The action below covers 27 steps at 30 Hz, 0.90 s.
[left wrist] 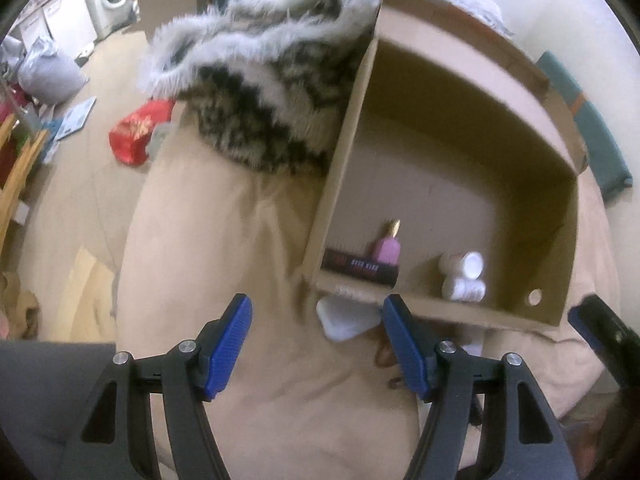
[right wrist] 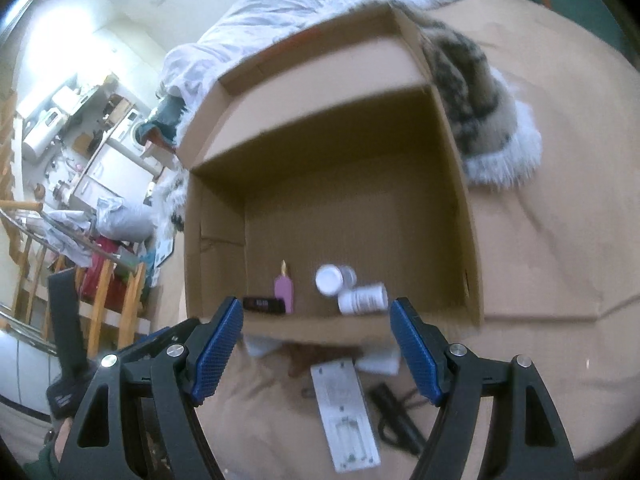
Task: Organize rigid objects
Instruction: 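Withdraw both tools from the box toward the remaining items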
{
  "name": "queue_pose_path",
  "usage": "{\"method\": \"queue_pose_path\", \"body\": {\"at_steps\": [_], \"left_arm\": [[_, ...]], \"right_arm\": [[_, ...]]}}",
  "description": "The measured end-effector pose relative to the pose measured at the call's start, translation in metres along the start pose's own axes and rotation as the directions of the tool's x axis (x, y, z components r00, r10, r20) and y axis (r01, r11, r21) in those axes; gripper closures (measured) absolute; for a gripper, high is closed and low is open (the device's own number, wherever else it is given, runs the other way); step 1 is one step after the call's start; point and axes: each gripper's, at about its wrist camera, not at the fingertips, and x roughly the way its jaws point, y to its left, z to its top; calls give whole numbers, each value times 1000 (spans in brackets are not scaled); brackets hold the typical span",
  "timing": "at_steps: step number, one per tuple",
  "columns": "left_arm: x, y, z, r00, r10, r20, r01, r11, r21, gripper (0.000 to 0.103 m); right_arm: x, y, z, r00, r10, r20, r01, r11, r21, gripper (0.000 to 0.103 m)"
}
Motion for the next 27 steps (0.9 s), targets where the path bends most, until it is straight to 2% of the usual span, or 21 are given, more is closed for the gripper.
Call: {"method": "queue_pose_path", "body": {"at_steps": [5, 9, 14, 21, 22, 23, 27], "left_arm": [[40, -5, -9, 993, -23, -115, 20, 999, -30, 38], [76, -15, -11, 979, -29, -201, 22, 999, -35, 38], [96, -20, -7, 978, -35, -204, 20, 997, -75, 38], [105, -30, -8, 981, 3, -196, -11, 999, -43, 36], [104, -32, -9, 980, 12, -197, -19, 999, -31, 41], [104, -33, -11, 979, 27, -202, -30, 1000, -10, 52], [102, -33, -17, 979, 26, -204, -23, 1000, 17, 52]], "right_arm": [[6, -8, -24, 998, -20, -61, 21, 1000, 20, 23], [14, -15, -29, 994, -50, -97, 52, 998, 21, 23], [19, -24, -28, 992, -47, -116, 54, 997, 53, 23], [23, -30, -24, 992, -19, -125, 32, 995, 99, 23], [23, -29, -24, 992, -4, -124, 16, 995, 97, 23], [23, -29, -23, 992, 7, -123, 5, 995, 96, 23], [24, -33, -22, 992, 30, -127, -14, 992, 123, 23]]}}
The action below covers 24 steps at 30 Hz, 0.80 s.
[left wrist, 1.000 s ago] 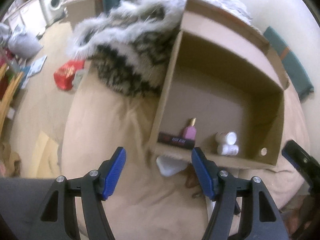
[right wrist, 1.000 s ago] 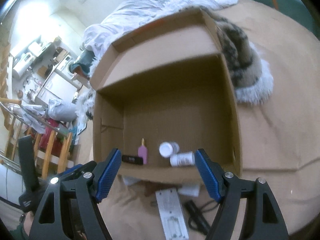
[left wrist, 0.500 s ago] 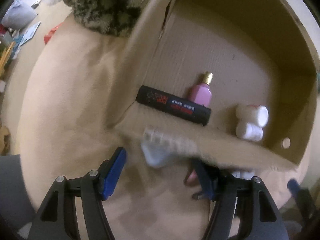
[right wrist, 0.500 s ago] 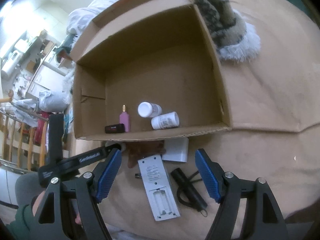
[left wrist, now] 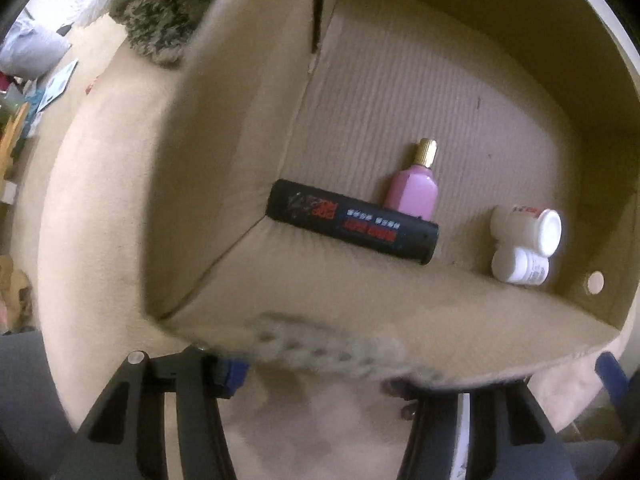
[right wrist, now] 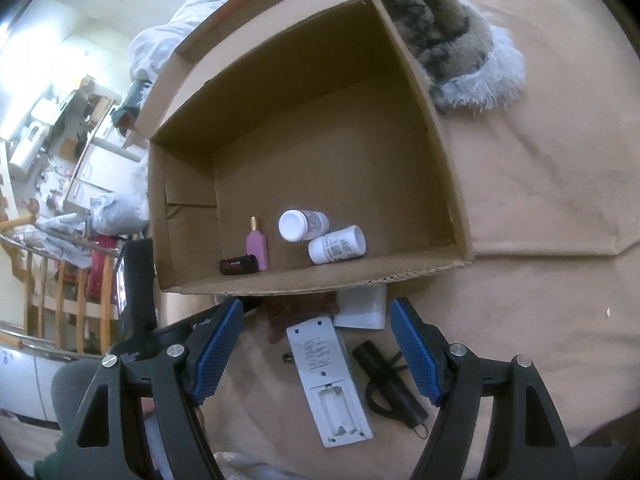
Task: Organize rigid objects
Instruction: 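Withdraw both tools from the box toward the remaining items, then grasp the white earbud case with left tool while right tool grasps white wall charger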
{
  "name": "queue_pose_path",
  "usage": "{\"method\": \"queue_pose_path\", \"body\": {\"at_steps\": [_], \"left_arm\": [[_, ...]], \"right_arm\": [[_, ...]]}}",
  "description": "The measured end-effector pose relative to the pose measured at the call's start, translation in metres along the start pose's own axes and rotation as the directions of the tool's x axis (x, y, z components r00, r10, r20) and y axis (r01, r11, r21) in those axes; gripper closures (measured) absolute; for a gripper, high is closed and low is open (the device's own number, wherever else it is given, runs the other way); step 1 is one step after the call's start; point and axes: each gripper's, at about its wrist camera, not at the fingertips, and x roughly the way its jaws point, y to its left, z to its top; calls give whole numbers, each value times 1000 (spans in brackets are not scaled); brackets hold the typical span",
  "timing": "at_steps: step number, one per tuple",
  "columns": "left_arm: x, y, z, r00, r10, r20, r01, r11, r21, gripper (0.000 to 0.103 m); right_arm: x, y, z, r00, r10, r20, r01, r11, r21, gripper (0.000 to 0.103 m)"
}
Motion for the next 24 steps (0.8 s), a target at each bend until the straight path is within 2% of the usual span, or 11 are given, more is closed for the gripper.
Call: {"method": "queue_pose_path", "body": {"at_steps": [3, 6, 7, 9, 13, 15, 20, 24], "left_arm": [[-5, 4, -11, 999, 32, -10, -32, 999, 34, 52], [-10, 10, -23, 997, 62, -40, -60, 997, 57, 52], [-10, 10, -27, 996, 71, -49, -68, 995, 72, 52], [-9, 7, -34, 995, 83, -52, -78, 993, 94, 52], [-3, 1, -35, 994, 95, -49, -90, 991, 101, 52], [-1, -3, -35, 993, 106, -49, -100, 989, 112, 52], [1, -9, -26, 991, 130, -35, -124, 984, 129, 52], [-1, -10, -32, 991, 133, -34, -127, 984, 126, 52]], "right_arm": [[5, -5, 0, 999, 14, -31, -13, 1000, 24, 23], [18, -12, -2, 996, -8, -84, 12, 999, 49, 24], [23, -15, -2, 995, -17, -101, 23, 998, 61, 27], [35, -20, 1, 991, -36, -130, 47, 995, 82, 42], [60, -21, 8, 979, -112, -172, 127, 989, 74, 48], [71, -17, 10, 973, -134, -189, 146, 988, 48, 56], [93, -4, 14, 959, -194, -209, 197, 980, -8, 56], [112, 1, 15, 938, -255, -237, 248, 967, -57, 56]]}}
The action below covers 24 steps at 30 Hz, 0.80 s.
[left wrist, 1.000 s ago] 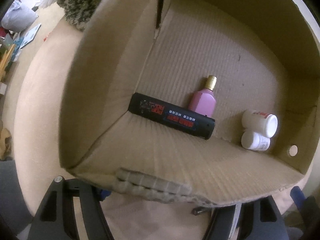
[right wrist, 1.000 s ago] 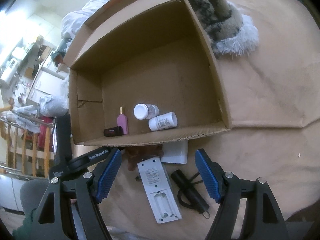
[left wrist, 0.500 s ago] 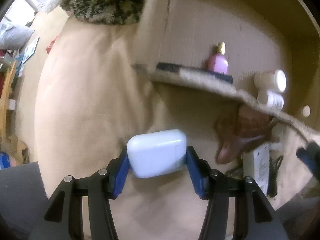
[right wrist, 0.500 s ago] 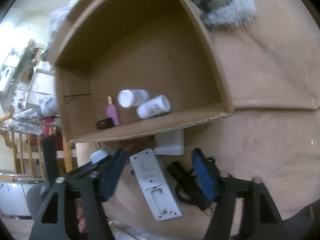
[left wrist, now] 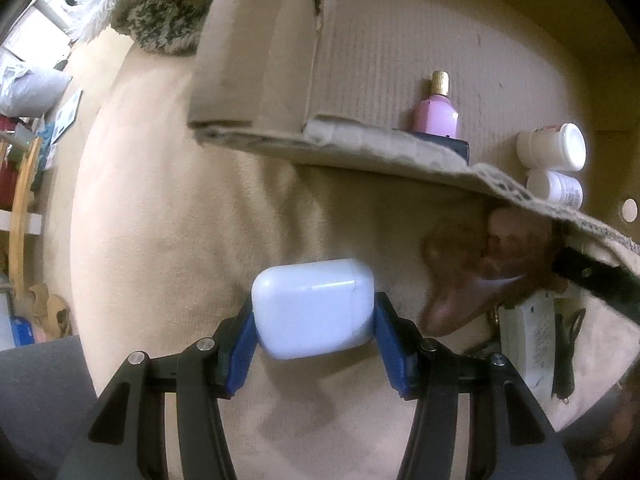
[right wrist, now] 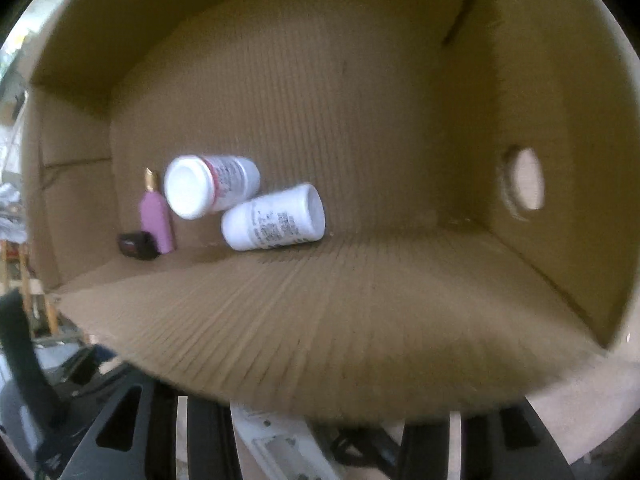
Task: Organize rigid objects
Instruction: 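Grasp the white earbud case with left tool while right tool grasps white wall charger, then lower earbud case into box with left tool while right tool releases charger inside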
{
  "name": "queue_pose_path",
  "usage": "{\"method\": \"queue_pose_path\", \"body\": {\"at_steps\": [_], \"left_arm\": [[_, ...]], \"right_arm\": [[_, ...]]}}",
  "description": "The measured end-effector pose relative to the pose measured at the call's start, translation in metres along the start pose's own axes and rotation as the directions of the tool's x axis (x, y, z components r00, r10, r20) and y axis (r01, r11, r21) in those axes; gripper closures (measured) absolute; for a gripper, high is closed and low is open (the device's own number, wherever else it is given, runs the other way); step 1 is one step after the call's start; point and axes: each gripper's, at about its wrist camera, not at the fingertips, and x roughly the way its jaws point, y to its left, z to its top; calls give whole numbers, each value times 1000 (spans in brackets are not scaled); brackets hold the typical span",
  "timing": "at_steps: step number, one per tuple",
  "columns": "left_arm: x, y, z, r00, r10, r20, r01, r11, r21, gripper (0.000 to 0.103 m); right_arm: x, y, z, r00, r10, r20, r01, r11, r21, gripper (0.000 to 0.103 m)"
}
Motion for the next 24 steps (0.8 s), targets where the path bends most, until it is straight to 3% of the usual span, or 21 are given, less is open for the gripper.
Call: {"method": "queue_pose_path", "body": {"at_steps": [4, 15, 20, 24], "left_arm": [[0, 0, 2, 1000, -3, -4, 3, 1000, -1, 52], [-8, 26, 8, 999, -48, 5, 48, 999, -20, 53], [-15, 33, 7, 999, -21, 34, 22, 999, -31, 53], [-20, 32, 4, 999, -6, 41, 7, 1000, -19, 53]], "right_arm": [[3, 15, -5, 998, -68, 13, 69, 993, -93, 58], [-23, -4, -17, 998, 23, 66, -19, 998, -58, 59], [-32, -2, -24, 994, 74, 84, -71, 997, -39, 59], [-35, 8, -30, 994, 65, 92, -60, 997, -53, 59]]}}
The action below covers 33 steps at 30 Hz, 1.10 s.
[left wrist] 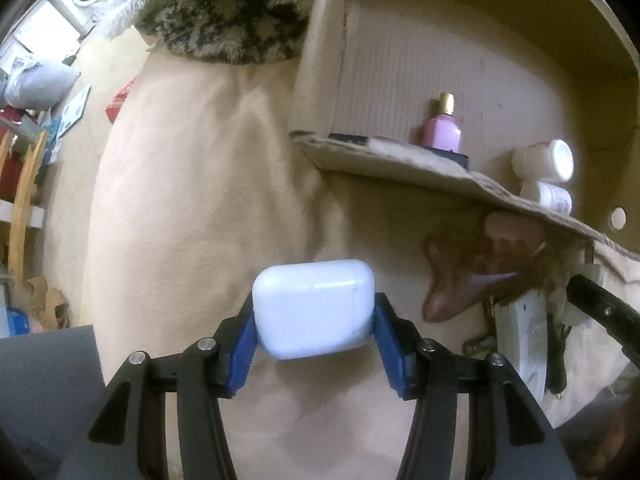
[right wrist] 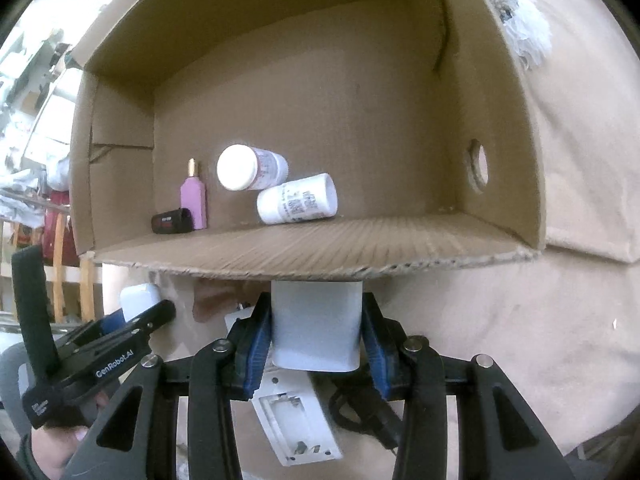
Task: Organize rigid objects
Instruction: 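Lower earbud case into box with left tool while right tool releases charger inside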
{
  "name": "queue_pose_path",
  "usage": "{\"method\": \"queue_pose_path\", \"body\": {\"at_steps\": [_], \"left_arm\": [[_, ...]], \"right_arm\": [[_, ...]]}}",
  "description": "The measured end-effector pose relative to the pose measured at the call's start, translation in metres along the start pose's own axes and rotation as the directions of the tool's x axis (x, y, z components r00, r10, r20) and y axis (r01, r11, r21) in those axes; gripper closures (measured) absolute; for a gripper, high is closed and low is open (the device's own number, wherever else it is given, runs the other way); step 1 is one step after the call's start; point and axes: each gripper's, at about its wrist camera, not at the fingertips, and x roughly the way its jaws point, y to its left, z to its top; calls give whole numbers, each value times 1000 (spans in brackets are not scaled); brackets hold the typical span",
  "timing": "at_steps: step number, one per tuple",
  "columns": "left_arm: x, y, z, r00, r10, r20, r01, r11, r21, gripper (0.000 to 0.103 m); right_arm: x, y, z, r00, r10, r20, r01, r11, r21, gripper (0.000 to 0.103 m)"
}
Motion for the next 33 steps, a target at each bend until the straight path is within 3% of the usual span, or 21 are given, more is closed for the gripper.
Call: {"method": "queue_pose_path", "body": {"at_steps": [15, 21, 28, 33], "left_arm": [[-48, 32, -25, 995, 14, 103, -12, 1000, -22, 53], [-97, 32, -36, 986, -5, 170, 4, 1000, 3, 53], [-158, 8, 3, 948, -42, 315, 21, 997, 72, 53], [-162, -8, 50, 936, -64, 347, 26, 993, 113, 53]], "right_arm": [[-51, 2, -30, 989, 86, 117, -85, 996, -15, 59], [-79, 23, -35, 974, 112, 198, -101, 993, -63, 59], [-120, 38, -15, 945, 132, 299, -97, 987, -130, 59], [-127, 44, 18, 944, 120, 308, -73, 984, -161, 59]]}}
